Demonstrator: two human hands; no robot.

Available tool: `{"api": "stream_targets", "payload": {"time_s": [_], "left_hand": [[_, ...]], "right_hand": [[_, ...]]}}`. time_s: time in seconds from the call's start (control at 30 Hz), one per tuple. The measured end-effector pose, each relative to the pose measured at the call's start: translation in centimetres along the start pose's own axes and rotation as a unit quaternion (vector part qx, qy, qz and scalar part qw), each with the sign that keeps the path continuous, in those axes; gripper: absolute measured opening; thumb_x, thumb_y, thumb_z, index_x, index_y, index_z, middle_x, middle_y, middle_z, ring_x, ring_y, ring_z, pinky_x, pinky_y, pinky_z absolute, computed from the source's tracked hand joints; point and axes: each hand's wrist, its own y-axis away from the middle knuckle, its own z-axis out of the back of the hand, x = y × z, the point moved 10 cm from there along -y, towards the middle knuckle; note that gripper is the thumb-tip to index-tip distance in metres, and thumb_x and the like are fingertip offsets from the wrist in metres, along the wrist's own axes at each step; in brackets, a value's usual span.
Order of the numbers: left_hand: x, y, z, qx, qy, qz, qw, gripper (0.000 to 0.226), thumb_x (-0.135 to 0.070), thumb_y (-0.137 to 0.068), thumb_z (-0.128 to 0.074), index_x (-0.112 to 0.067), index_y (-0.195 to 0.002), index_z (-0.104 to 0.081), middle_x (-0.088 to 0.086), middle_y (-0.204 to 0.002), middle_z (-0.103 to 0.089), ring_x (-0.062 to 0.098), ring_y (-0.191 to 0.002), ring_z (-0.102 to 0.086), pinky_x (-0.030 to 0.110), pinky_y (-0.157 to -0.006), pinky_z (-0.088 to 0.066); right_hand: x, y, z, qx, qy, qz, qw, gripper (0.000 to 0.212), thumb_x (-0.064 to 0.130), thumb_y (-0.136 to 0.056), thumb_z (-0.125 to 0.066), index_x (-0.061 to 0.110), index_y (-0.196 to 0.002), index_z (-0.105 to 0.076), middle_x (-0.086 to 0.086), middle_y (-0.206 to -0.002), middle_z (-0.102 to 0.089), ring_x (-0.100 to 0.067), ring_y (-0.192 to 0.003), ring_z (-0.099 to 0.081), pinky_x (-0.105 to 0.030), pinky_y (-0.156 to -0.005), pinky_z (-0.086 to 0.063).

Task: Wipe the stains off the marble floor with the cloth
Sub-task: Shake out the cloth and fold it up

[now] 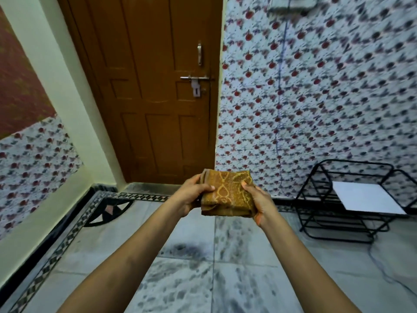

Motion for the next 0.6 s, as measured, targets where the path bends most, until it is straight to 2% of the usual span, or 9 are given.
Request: {"api": "stream_targets", "payload": {"time_s": [0.1, 0.17, 0.27, 0.37, 0.47, 0.53, 0.6], "left_hand": [[-1.5, -2.3, -5.2, 0.008, -0.002, -0.017, 1.0, 0.052, -0.004, -0.085, -0.061, -0.021, -0.132, -0.045, 0.004, -0.105, -0.059, 0.027, -0.105, -0.057, 0.04, -0.086, -0.05], [-2.1, -4.3, -8.3, 0.018, -0.001, -0.02, 1.0, 0.053, -0.003, -0.085, -0.061, -0.019, -0.133, -0.046, 0.006, -0.106, -0.06, 0.028, -0.102, -0.058, 0.039, -0.084, -0.051], [-2.8, -7.3, -12.1, 0.028, 0.004, -0.015, 1.0, 0.057, -0.001, -0.083, -0.062, -0.017, -0.135, -0.045, 0.012, -0.114, -0.06, 0.03, -0.101, -0.06, 0.041, -0.082, -0.053], [-3.3, -11.5, -16.8, 0.037, -0.003, -0.008, 0.999, 0.059, -0.003, -0.083, -0.064, -0.017, -0.137, -0.044, 0.015, -0.122, -0.058, 0.032, -0.104, -0.06, 0.04, -0.08, -0.053], [-4.1, -15.4, -21.8, 0.05, -0.014, -0.014, 0.999, 0.052, -0.004, -0.084, -0.063, -0.02, -0.131, -0.048, 0.013, -0.117, -0.061, 0.031, -0.098, -0.062, 0.038, -0.072, -0.054], [-4.7, -18.3, -26.3, 0.063, -0.004, -0.01, 0.998, 0.049, -0.002, -0.085, -0.062, -0.023, -0.127, -0.049, 0.009, -0.106, -0.063, 0.029, -0.091, -0.063, 0.04, -0.074, -0.054], [-5.2, -19.9, -29.0, 0.067, 0.005, -0.009, 0.998, 0.046, -0.002, -0.085, -0.061, -0.026, -0.123, -0.049, 0.006, -0.096, -0.064, 0.026, -0.083, -0.063, 0.04, -0.076, -0.053]], "right_hand": [[3.2, -1.8, 4.3, -0.01, -0.007, 0.009, 1.0, 0.026, 0.021, -0.086, -0.066, 0.011, -0.108, -0.06, -0.01, -0.093, -0.065, -0.025, -0.076, -0.062, -0.038, -0.065, -0.053], [4.8, -3.4, 7.0, -0.017, -0.019, 0.013, 1.0, 0.028, 0.022, -0.085, -0.067, 0.01, -0.109, -0.06, -0.008, -0.089, -0.065, -0.026, -0.077, -0.063, -0.04, -0.067, -0.054], [6.4, -5.9, 10.5, -0.033, -0.029, 0.014, 0.999, 0.035, 0.024, -0.082, -0.07, 0.007, -0.112, -0.062, -0.013, -0.099, -0.067, -0.029, -0.086, -0.065, -0.046, -0.078, -0.055], [8.5, -8.9, 14.8, -0.048, -0.039, 0.019, 0.998, 0.04, 0.024, -0.082, -0.071, 0.008, -0.117, -0.061, -0.014, -0.106, -0.067, -0.03, -0.091, -0.066, -0.045, -0.08, -0.055], [11.2, -11.7, 19.2, -0.066, -0.043, 0.025, 0.997, 0.036, 0.024, -0.083, -0.07, 0.009, -0.115, -0.06, -0.014, -0.108, -0.066, -0.028, -0.088, -0.065, -0.037, -0.069, -0.056], [13.7, -13.9, 22.8, -0.077, -0.044, 0.035, 0.995, 0.03, 0.021, -0.086, -0.067, 0.011, -0.113, -0.059, -0.012, -0.105, -0.065, -0.024, -0.08, -0.065, -0.03, -0.057, -0.056], [15.4, -15.1, 25.1, -0.078, -0.044, 0.04, 0.995, 0.025, 0.019, -0.088, -0.064, 0.011, -0.11, -0.059, -0.01, -0.098, -0.065, -0.021, -0.077, -0.064, -0.029, -0.055, -0.055]]}}
